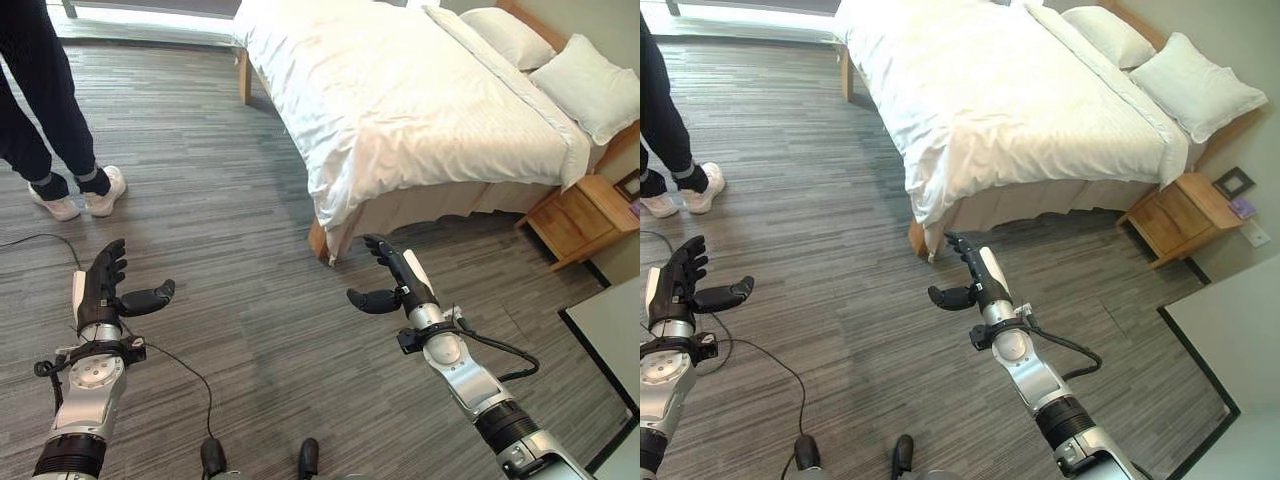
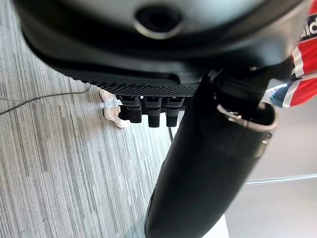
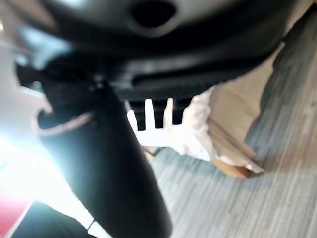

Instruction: Pick up bed clothes into laundry basket.

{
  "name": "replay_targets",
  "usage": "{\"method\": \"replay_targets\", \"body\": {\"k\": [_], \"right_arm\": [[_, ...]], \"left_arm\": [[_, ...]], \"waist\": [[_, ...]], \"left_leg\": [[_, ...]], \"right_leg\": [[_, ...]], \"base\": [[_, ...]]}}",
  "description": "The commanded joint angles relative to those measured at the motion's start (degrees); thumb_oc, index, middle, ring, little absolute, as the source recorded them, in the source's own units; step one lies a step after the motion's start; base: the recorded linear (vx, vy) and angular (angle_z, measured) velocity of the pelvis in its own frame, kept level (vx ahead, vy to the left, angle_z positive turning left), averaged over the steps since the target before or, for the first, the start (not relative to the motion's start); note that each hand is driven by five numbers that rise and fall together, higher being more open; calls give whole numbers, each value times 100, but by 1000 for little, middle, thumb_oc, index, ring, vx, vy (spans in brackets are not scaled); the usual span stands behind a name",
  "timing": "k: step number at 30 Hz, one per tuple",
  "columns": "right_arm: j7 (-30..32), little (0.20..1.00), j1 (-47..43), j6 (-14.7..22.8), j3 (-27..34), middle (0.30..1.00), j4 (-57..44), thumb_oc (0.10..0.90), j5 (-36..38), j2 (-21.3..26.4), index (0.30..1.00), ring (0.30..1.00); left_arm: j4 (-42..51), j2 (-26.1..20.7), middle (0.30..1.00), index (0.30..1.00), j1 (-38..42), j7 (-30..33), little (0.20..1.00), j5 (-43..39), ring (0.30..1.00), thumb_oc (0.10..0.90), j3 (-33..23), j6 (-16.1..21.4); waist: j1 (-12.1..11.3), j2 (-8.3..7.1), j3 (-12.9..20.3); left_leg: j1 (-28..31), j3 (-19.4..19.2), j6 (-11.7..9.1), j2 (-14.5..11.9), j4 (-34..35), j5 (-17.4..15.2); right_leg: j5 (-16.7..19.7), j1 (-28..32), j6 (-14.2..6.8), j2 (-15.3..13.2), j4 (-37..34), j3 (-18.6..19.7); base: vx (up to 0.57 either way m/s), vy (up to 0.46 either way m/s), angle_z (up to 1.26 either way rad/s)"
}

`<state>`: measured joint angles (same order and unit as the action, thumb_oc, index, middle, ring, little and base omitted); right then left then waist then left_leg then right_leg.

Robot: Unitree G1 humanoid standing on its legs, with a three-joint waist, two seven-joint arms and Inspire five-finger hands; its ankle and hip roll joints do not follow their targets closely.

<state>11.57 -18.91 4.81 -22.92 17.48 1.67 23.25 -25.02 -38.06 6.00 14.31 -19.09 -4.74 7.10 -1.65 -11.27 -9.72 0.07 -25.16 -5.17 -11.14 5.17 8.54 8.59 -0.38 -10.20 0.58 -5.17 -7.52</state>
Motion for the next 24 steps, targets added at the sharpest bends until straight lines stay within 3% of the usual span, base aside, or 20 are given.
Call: {"method": "replay_targets", "body": {"k": [1, 17, 18, 20, 24], "right_arm": [[248, 900, -603, 449, 272, 900, -81, 800, 210, 35, 900, 900], [265, 900, -555, 419, 395, 900, -96, 800, 248, 112, 900, 900], [268, 900, -522, 413, 421, 900, -92, 800, 265, 95, 900, 900], [313, 900, -210, 421, 671, 900, -245, 800, 141, 131, 900, 900], [295, 900, -137, 422, 708, 900, -280, 800, 102, 158, 900, 900]], "left_arm": [[70, -584, 900, 900, 539, 53, 900, 108, 900, 800, 36, 430], [101, -556, 900, 900, 465, 14, 900, 104, 900, 800, 19, 412], [-26, -439, 900, 900, 661, 112, 900, 280, 900, 800, 216, 308], [413, -236, 900, 900, 151, 23, 900, 265, 900, 800, -79, 401], [454, -197, 900, 900, 81, 12, 900, 278, 900, 800, -108, 410]], "waist": [[-10, -27, 446], [-39, 4, 444], [22, 32, 452], [71, 92, 478], [77, 88, 476]], "left_leg": [[260, 14, -299, 120, -17, -926], [304, 19, -302, 132, -17, -940], [299, 26, -321, 130, -17, -943], [356, -35, -339, 114, -17, -980], [376, -47, -345, 112, -17, -994]], "right_leg": [[-589, -165, -480, -316, 117, -20], [-607, -128, -480, -362, 148, -65], [-600, -130, -480, -372, 140, -72], [-582, -128, -480, -428, 128, -86], [-580, -126, -480, -434, 129, -86]], "base": [[0, 0, 0], [15, -4, 0], [195, -25, 4], [128, -2, 18], [16, -1, -1]]}}
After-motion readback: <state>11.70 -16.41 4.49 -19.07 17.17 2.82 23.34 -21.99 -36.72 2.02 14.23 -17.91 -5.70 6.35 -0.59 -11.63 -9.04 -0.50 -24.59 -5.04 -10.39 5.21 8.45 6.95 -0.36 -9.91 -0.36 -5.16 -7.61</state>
